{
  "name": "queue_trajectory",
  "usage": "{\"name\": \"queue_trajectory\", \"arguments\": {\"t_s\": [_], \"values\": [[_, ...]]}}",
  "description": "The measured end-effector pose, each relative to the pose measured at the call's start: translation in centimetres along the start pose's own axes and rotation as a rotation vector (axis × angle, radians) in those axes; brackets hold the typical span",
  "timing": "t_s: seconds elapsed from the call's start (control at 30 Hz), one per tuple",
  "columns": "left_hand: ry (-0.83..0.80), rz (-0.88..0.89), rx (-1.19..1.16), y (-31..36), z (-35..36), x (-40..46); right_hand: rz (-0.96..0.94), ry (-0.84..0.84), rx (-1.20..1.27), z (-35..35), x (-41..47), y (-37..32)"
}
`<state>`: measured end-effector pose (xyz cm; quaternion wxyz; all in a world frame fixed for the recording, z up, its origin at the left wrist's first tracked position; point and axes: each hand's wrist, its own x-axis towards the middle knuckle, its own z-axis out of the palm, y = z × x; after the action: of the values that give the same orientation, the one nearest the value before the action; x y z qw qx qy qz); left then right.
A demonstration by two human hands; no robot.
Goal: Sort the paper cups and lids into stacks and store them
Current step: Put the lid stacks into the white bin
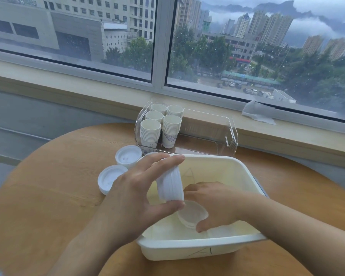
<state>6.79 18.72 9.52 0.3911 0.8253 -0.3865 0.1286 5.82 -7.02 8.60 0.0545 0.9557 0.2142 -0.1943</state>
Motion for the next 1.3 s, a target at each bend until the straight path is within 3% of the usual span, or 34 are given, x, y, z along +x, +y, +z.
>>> {"name": "queue_trajectory", "arguments": {"t_s": [0.3, 0.43, 0.53, 0.6, 1.3], "values": [[0.018, 0.005, 0.0, -0.1, -0.3, 0.0, 0.052, 0.13, 0.25, -0.9, -1.2, 0.8], [0.032, -0.011, -0.016, -0.2, -0.6, -0.1, 0.081, 0.368, 0.676, -1.6, -3.0, 1.2], [0.052, -0.016, -0.053, 0.1, -0.7, 0.0, -0.017, 0.529, 1.134, -2.4, -4.5, 0.4], [0.062, -0.007, -0.075, 0.4, -0.7, 0.0, -0.095, 0.557, 1.294, -3.1, -5.4, -0.4], [0.004, 0.063, -0.094, 2.2, -0.5, -0.1, -0.156, 0.588, 1.148, -3.9, -5.9, -3.1]]}}
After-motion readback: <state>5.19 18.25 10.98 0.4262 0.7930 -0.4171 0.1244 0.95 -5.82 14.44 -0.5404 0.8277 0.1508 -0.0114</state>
